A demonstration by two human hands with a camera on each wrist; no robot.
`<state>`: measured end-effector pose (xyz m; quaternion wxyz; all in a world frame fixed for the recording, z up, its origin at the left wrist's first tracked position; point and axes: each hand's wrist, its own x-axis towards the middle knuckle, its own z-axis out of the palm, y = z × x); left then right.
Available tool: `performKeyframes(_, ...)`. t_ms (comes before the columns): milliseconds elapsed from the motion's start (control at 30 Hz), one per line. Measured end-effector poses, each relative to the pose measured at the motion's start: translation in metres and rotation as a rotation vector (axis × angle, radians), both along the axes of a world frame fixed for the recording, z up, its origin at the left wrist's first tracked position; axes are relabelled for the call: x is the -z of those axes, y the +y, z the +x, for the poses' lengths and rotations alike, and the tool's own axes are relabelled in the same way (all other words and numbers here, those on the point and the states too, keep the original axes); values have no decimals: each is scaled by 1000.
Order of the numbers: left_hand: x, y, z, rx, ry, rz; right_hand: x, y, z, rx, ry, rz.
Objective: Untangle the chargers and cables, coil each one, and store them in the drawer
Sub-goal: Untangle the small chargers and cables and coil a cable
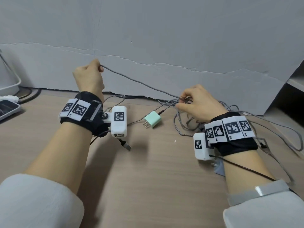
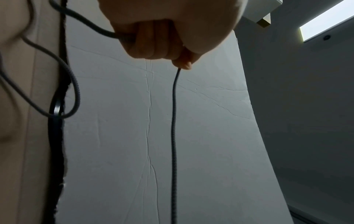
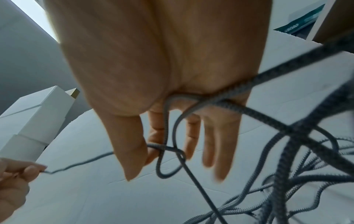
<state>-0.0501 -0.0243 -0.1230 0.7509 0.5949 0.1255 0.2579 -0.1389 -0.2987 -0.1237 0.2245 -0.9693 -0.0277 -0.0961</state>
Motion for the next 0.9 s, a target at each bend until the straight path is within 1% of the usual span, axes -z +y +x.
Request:
performKeyframes(67,6,6,5,10,33,50,-1,-2,-3,-55,9,145)
performKeyframes(100,10,10,9,29,50,104,-1,-3,-3,-61,-1,182)
performKeyframes(133,13,12,12,47,76,202,0,-5,-1,-53,-31,180)
performKeyframes(167,16,11,13,58,125,342,0,-7,1,-32,-71,149)
performKeyframes(200,18,9,13,64,204,527,1,-8,3,-1,-109,108)
performKeyframes(233,20,4,11,39,292,759,1,-9,5,29,-134,79)
performKeyframes(267,20,-6,4,19,333,989,1,-9,5,51,-145,72)
performKeyframes(300,19,-20,-6,36,244,1158,2,-8,5,62,-147,69)
performKeyframes(333,15,-36,-17,121,79,1262,2,-6,5,71,-149,56)
performKeyframes(367,12,-53,-26,273,-82,1293,3,-3,6,75,-155,32)
performKeyframes(400,8,-70,-35,435,-193,1295,3,0,6,80,-165,12)
performKeyframes(433,7,-86,-41,569,-230,1289,3,2,5,88,-181,-3)
performKeyframes(467,6,-100,-47,669,-228,1275,2,4,4,94,-189,-9)
performKeyframes(500,5,-113,-48,716,-215,1247,1,5,2,101,-183,-16)
performKeyframes(533,5,-121,-48,721,-201,1236,0,4,1,108,-166,-30)
performKeyframes(633,5,-131,-43,572,-257,1255,-3,-1,-2,91,-117,-23)
performKeyframes(667,4,-129,-40,558,-281,1234,-4,-3,-3,69,-107,-2)
performKeyframes(700,3,-126,-38,573,-288,1201,-6,-6,-4,47,-90,10)
performKeyframes(767,-3,-119,-37,663,-272,1131,-10,-10,-8,19,-74,32)
performKeyframes(833,-10,-112,-39,759,-253,1087,-13,-14,-11,6,-76,105)
performKeyframes(900,-15,-106,-41,803,-268,1032,-14,-17,-11,8,-74,177)
